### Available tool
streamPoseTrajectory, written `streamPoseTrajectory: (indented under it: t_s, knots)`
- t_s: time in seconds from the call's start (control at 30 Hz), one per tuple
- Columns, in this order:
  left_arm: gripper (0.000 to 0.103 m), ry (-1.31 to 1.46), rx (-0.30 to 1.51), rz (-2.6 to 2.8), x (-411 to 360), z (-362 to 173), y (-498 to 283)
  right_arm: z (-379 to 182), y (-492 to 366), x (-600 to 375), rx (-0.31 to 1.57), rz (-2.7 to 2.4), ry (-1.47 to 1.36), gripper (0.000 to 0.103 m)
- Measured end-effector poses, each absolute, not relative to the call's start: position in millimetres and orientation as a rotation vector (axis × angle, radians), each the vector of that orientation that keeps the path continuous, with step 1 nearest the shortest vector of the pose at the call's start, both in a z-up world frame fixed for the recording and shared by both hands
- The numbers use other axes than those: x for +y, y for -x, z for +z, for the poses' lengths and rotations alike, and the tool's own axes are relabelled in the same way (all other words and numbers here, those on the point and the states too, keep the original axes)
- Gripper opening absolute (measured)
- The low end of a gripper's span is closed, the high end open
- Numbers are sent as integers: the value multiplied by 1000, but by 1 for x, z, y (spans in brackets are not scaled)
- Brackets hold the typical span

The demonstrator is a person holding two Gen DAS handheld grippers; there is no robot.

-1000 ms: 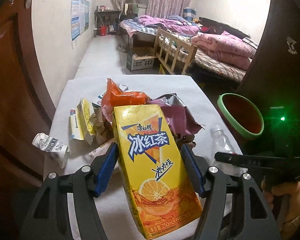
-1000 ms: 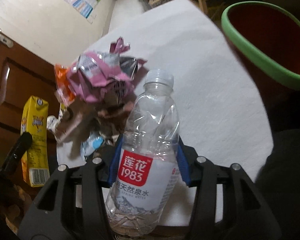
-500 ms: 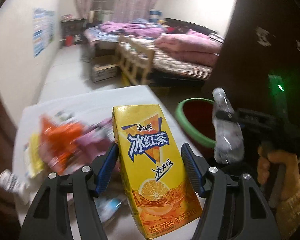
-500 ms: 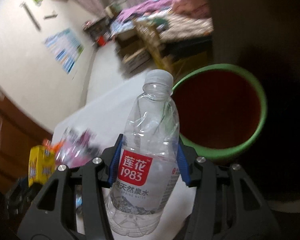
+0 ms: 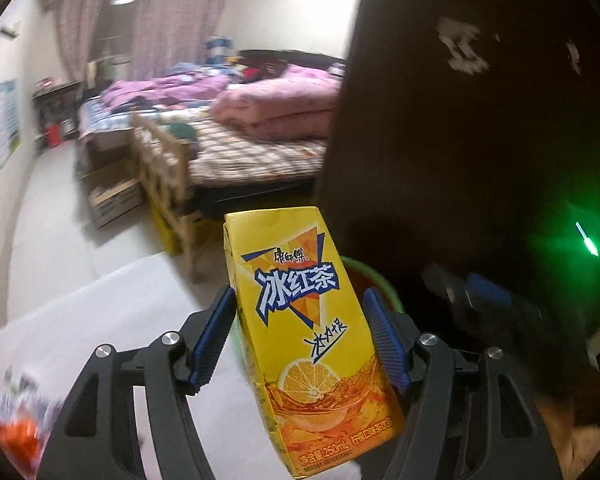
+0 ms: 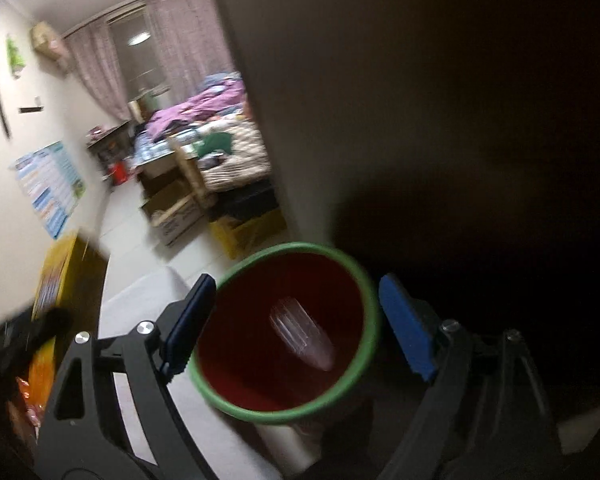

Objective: Collect trash
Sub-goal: 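Drop the carton and bottle into the green-rimmed bin with both tools, then grasp the paper cup with left tool while right tool grasps the pink wrapper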

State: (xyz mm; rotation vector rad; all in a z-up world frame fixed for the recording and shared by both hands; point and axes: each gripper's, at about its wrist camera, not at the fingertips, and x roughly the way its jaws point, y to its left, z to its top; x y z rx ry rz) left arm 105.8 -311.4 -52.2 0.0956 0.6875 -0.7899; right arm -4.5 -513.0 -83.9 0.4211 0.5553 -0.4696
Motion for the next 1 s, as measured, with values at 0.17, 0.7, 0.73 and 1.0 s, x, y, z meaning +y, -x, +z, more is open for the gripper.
streamPoseTrajectory:
  t_s: [0.17, 0.7, 0.73, 1.0]
  knots:
    - [85, -99, 711, -769, -329, -61, -108, -98, 25, -522, 607, -511, -459, 82]
    - [88, 25, 720, -345, -121, -65, -74, -108, -6, -407, 751, -234, -361, 82]
    - [88, 28, 720, -308, -104, -67, -71, -108, -6, -398, 760, -214, -352, 82]
    - [88, 112, 774, 129, 60, -97, -60, -104, -15, -316, 819, -58, -219, 82]
